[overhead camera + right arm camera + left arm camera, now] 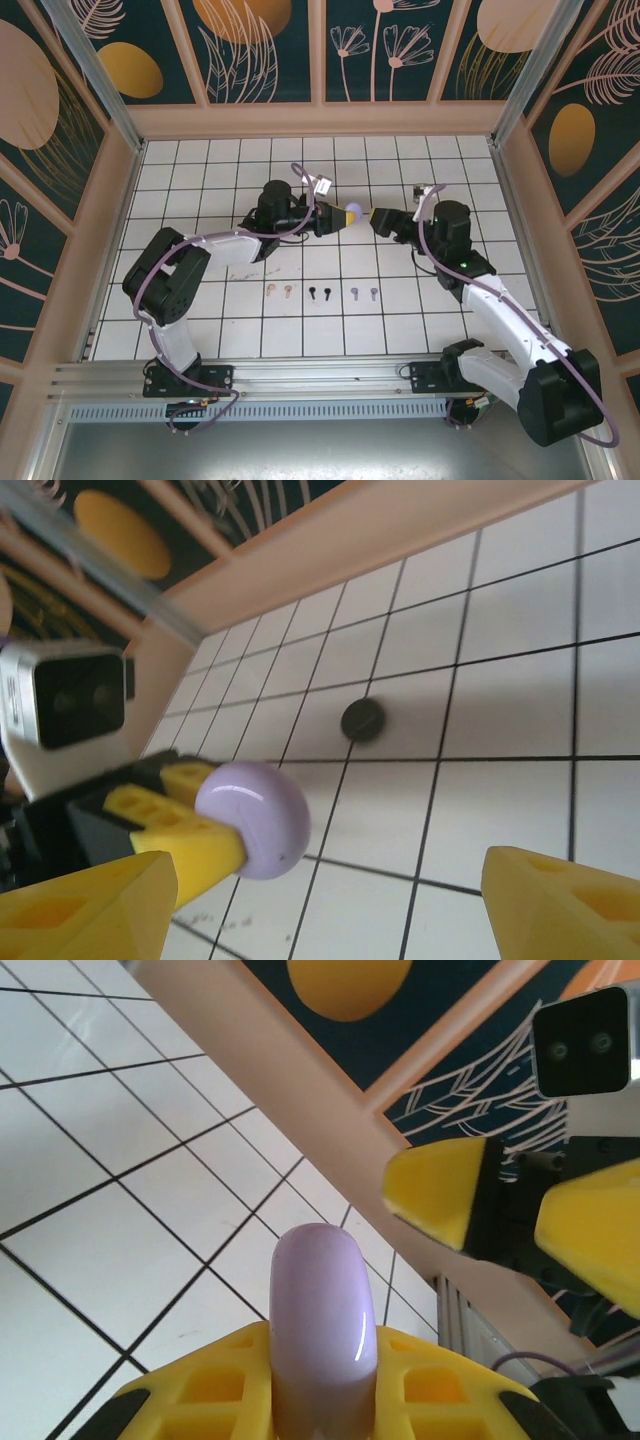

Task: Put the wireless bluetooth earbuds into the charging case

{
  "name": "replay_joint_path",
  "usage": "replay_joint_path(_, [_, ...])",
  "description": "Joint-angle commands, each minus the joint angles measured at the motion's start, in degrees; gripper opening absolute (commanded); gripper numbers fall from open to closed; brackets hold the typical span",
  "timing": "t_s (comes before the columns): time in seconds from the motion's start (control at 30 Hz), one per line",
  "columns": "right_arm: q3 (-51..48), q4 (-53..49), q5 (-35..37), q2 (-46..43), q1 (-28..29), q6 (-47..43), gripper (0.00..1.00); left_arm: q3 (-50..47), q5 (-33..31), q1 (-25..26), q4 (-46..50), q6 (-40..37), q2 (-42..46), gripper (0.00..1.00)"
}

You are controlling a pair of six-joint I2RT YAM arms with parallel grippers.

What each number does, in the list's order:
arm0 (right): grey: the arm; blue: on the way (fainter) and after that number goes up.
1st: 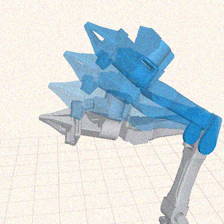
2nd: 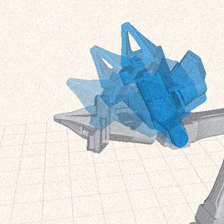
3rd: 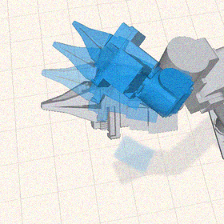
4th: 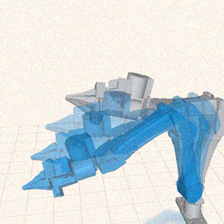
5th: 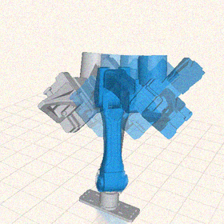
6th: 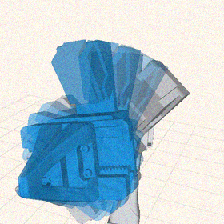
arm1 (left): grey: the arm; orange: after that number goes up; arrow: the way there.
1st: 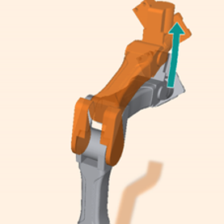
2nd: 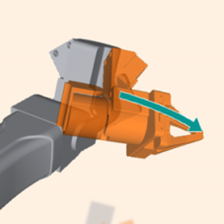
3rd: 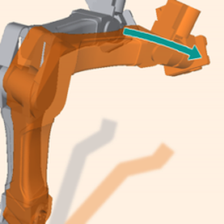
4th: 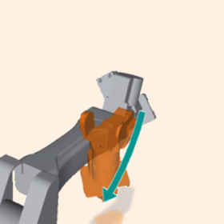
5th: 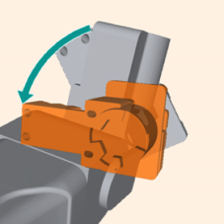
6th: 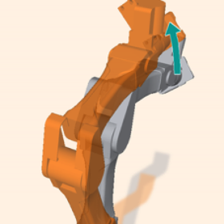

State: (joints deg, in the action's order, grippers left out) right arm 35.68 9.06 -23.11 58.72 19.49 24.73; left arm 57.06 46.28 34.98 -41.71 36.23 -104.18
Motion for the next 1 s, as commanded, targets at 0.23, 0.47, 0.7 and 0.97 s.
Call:
replay_joint_path(0.23, [1.49, 6.57, -8.01, 5.63, -0.23, -2.54, 0.74, 2.26, 4.61, -0.19, 1.81, -1.37, 2.73, 0.0])
replay_joint_path(0.47, [0.98, 8.25, -7.08, 7.93, -0.02, -1.67, 0.71, 3.3, 5.31, -0.18, 1.83, -0.99, 3.13, 0.0])
replay_joint_path(0.7, [-0.26, 11.0, -0.1, 11.4, -0.29, 1.37, 0.64, 2.85, 6.63, -0.19, 1.24, -0.72, 3.98, 0.0])
replay_joint_path(0.97, [-2.47, 12.35, 0.91, 12.51, -1.49, 4.25, 0.61, 0.61, 6.16, -0.18, 1.25, -1.23, 5.66, 0.0])
